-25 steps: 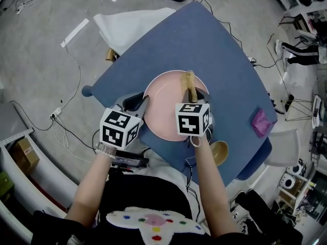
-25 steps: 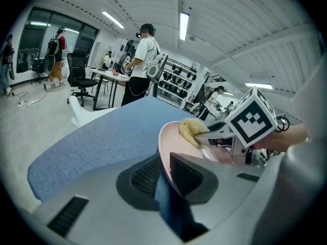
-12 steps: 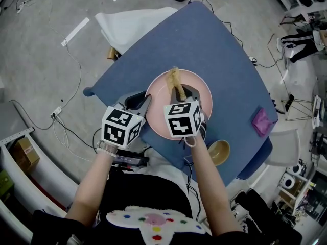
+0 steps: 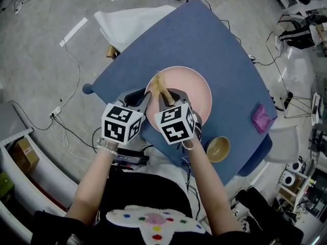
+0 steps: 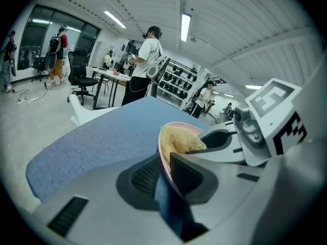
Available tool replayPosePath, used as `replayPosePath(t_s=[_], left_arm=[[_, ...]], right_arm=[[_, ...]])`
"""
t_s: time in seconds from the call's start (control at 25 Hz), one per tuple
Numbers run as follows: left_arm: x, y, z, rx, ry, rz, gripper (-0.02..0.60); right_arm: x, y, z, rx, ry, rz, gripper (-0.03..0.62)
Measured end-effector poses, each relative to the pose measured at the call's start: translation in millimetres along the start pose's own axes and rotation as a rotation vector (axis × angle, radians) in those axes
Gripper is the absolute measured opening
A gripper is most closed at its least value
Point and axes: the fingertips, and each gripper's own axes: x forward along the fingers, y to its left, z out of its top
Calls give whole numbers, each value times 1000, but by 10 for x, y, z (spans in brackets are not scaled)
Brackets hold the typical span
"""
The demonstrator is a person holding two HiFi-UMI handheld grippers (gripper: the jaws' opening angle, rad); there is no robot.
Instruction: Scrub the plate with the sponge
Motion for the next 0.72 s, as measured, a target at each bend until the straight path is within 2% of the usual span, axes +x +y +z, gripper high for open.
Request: replayPosePath(t_s=[0.72], left_arm=[[-17,-9,-59,-7,-17,15,74]], right_arm=[[-268,530,-498,-117,120,265,57]])
